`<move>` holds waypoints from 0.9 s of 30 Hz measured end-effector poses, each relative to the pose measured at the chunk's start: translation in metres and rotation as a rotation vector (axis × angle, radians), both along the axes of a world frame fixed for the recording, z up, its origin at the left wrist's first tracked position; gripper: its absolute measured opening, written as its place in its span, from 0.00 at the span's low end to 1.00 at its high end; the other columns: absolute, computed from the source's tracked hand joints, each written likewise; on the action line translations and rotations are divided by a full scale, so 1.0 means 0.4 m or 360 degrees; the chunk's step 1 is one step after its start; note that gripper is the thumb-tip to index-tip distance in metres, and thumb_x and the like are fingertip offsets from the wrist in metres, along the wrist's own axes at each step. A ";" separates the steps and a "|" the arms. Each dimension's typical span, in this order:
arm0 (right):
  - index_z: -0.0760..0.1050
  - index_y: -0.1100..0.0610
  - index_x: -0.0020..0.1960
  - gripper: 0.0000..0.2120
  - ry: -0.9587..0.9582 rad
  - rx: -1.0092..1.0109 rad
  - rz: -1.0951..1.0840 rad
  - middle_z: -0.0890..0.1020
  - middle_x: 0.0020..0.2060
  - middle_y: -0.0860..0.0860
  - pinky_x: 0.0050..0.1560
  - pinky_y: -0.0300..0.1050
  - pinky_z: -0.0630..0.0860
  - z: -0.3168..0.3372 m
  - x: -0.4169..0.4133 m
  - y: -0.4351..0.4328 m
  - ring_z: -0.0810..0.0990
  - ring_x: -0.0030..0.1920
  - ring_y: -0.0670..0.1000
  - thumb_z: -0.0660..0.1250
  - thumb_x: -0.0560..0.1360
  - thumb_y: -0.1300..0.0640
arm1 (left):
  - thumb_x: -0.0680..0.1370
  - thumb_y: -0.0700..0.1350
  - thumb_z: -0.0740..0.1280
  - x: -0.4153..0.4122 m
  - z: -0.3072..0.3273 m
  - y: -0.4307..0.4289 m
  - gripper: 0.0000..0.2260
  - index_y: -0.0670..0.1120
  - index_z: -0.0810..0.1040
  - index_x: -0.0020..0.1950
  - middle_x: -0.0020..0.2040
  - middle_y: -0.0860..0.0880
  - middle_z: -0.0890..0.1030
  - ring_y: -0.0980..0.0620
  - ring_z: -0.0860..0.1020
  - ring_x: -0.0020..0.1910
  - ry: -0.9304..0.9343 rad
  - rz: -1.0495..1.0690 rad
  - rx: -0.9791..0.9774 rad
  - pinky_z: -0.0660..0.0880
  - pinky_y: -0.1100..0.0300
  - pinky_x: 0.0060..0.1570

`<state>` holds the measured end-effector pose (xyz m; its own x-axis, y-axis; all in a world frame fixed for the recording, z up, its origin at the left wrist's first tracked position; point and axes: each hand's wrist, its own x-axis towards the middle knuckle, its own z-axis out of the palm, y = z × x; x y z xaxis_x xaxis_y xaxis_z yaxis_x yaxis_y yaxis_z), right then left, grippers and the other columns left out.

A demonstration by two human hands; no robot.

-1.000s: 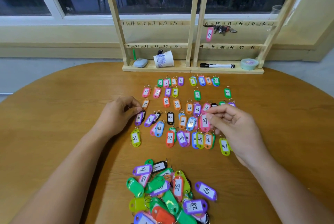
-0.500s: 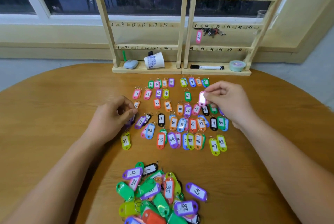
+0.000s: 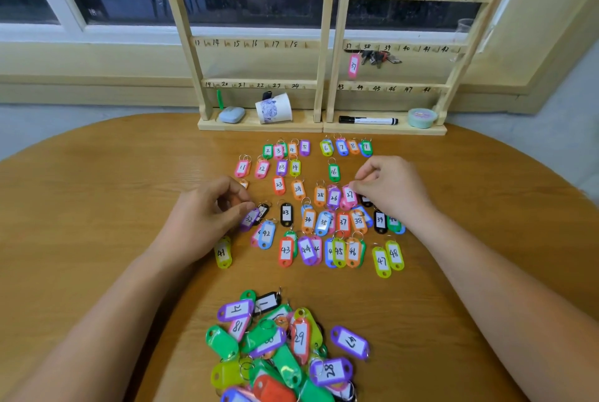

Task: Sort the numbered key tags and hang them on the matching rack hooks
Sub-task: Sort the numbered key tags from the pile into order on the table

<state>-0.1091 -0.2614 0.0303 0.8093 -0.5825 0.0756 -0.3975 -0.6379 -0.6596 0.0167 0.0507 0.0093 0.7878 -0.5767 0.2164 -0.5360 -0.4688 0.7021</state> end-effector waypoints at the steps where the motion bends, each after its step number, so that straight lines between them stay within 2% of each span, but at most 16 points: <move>1: 0.83 0.50 0.42 0.07 -0.0003 -0.0030 0.0012 0.85 0.35 0.45 0.38 0.40 0.74 0.002 -0.004 0.000 0.84 0.39 0.43 0.79 0.75 0.53 | 0.78 0.49 0.78 -0.005 0.003 -0.001 0.05 0.56 0.83 0.48 0.44 0.58 0.84 0.54 0.80 0.43 0.0007 -0.0011 -0.0005 0.72 0.66 0.39; 3: 0.83 0.50 0.42 0.07 -0.0028 -0.0071 0.0047 0.84 0.33 0.45 0.37 0.38 0.71 0.007 -0.017 0.001 0.81 0.36 0.41 0.78 0.76 0.53 | 0.78 0.49 0.77 -0.017 0.012 -0.003 0.04 0.56 0.83 0.48 0.44 0.58 0.84 0.54 0.80 0.44 0.0037 -0.0054 -0.0024 0.73 0.64 0.40; 6: 0.83 0.48 0.42 0.06 -0.0105 -0.0087 0.0094 0.83 0.33 0.45 0.38 0.35 0.69 0.017 -0.051 0.002 0.81 0.35 0.42 0.75 0.78 0.55 | 0.79 0.48 0.77 -0.043 0.030 -0.005 0.03 0.54 0.84 0.49 0.44 0.58 0.84 0.58 0.80 0.43 0.0081 -0.0117 -0.0043 0.72 0.69 0.39; 12: 0.83 0.46 0.42 0.07 -0.0202 0.0112 0.0248 0.82 0.34 0.41 0.34 0.43 0.72 0.014 -0.180 0.055 0.73 0.30 0.43 0.75 0.78 0.56 | 0.78 0.48 0.78 -0.113 0.056 0.025 0.03 0.53 0.85 0.48 0.40 0.58 0.83 0.61 0.76 0.33 0.0167 -0.0244 -0.0018 0.69 0.71 0.36; 17: 0.84 0.46 0.44 0.05 -0.0127 0.0221 0.0445 0.80 0.32 0.41 0.35 0.45 0.71 -0.020 -0.290 0.124 0.71 0.30 0.45 0.77 0.76 0.54 | 0.77 0.48 0.79 -0.171 0.053 0.080 0.04 0.54 0.85 0.50 0.43 0.57 0.86 0.61 0.78 0.38 0.0214 -0.0350 0.0125 0.69 0.73 0.39; 19: 0.84 0.45 0.44 0.05 -0.0078 0.0183 0.0550 0.78 0.31 0.40 0.33 0.39 0.67 -0.025 -0.334 0.154 0.70 0.29 0.43 0.79 0.75 0.54 | 0.77 0.47 0.79 -0.192 0.052 0.100 0.05 0.54 0.86 0.50 0.43 0.57 0.86 0.62 0.77 0.38 0.0241 -0.0379 0.0170 0.70 0.74 0.39; 22: 0.84 0.44 0.46 0.05 0.0007 0.0150 0.0687 0.81 0.39 0.43 0.37 0.33 0.68 -0.029 -0.388 0.187 0.77 0.37 0.46 0.80 0.74 0.51 | 0.76 0.47 0.80 -0.211 0.047 0.133 0.07 0.55 0.86 0.51 0.45 0.58 0.85 0.60 0.79 0.40 0.0261 -0.0369 0.0244 0.71 0.73 0.39; 24: 0.83 0.43 0.47 0.07 0.0053 0.0127 0.0745 0.81 0.45 0.42 0.41 0.35 0.72 -0.031 -0.414 0.199 0.80 0.45 0.49 0.80 0.73 0.46 | 0.75 0.52 0.80 -0.218 0.046 0.155 0.08 0.57 0.86 0.52 0.49 0.60 0.85 0.57 0.80 0.45 0.0242 -0.0371 0.0307 0.72 0.71 0.41; 27: 0.81 0.41 0.49 0.11 0.0139 0.0050 0.0775 0.79 0.49 0.40 0.46 0.38 0.76 -0.031 -0.438 0.213 0.79 0.50 0.48 0.79 0.72 0.39 | 0.74 0.60 0.77 -0.221 0.043 0.179 0.11 0.60 0.85 0.54 0.52 0.60 0.83 0.53 0.80 0.49 0.0208 -0.0425 0.0385 0.75 0.65 0.44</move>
<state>-0.2844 -0.1763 0.0180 0.9906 -0.1358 -0.0160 -0.1126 -0.7435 -0.6592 -0.0717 0.1221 0.0266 0.6150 -0.7873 -0.0434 -0.5751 -0.4855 0.6585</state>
